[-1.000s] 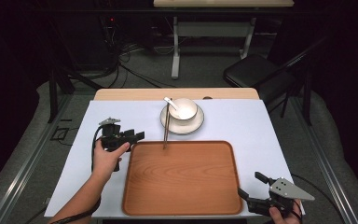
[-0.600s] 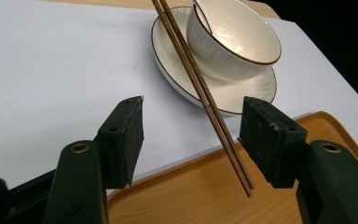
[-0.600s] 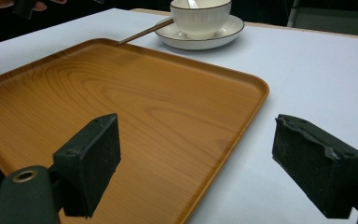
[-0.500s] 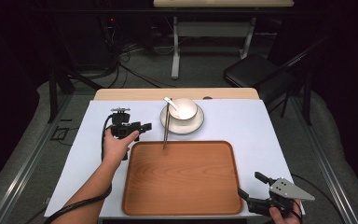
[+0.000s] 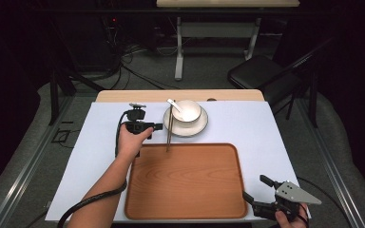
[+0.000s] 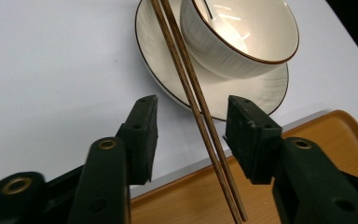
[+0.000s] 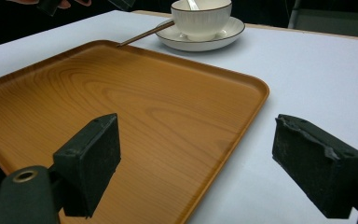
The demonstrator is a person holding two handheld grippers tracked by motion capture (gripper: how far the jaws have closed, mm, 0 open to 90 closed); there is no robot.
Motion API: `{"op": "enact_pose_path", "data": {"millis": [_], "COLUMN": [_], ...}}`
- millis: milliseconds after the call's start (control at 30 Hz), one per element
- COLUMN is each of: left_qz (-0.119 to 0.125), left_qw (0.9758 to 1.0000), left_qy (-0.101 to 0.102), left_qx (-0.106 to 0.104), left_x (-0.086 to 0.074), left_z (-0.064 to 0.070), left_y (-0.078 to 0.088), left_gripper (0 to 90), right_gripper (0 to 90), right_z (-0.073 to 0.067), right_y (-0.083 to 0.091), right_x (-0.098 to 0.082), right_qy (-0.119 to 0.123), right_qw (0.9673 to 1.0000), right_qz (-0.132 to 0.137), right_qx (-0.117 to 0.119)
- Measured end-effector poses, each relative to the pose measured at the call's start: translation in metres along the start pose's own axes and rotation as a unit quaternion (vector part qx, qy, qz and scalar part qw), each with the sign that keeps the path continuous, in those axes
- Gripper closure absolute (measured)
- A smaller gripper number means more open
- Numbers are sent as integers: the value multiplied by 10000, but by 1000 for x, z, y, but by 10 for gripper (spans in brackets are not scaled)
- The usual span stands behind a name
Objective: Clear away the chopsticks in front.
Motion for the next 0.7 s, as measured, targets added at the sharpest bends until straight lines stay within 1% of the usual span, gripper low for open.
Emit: {"op": "enact_pose_path", "data": {"millis": [67, 100, 133, 167, 233, 400, 500, 633, 700], "left_qz": [-40, -132, -167, -225, -242, -392, -434, -574, -609], "left_qw": [10000, 9999, 9998, 9996, 9996, 9986, 9982, 9972, 9967], "left_qy": [11, 62, 54, 104, 132, 307, 366, 418, 493], "left_qx": [17, 59, 80, 102, 114, 184, 190, 223, 216], "left_x": [0, 0, 0, 1, 1, 1, -1, -7, -10], "left_z": [1, 3, 4, 5, 5, 7, 8, 9, 10], "left_y": [-1, -5, -6, -7, -8, -17, -20, -26, -29], "left_gripper": [586, 604, 615, 640, 668, 706, 713, 718, 721], "right_gripper": [144, 144, 144, 144, 144, 144, 144, 144, 144], "right_z": [0, 0, 0, 0, 0, 0, 0, 1, 0], "right_y": [0, 0, 0, 0, 0, 0, 0, 0, 0], "right_x": [0, 0, 0, 0, 0, 0, 0, 0, 0], "right_qy": [17, 28, 31, 33, 26, 1, -3, 2, 3], "right_qw": [10000, 10000, 10000, 10000, 10000, 10000, 10000, 10000, 10000], "right_qz": [-4, -4, -1, -3, 3, 27, 34, 41, 46], "right_qx": [12, 11, 12, 16, 15, 7, 11, 17, 16]}}
Point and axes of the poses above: each handheld gripper's, and its own axes: y roughly backward along the jaws, x roughly out of its top, z roughly to its right, the point moved 5 cm from there along -y, roughly forward along the jaws, and after that the axes turned 13 degrees about z, right-handed, at the moved point
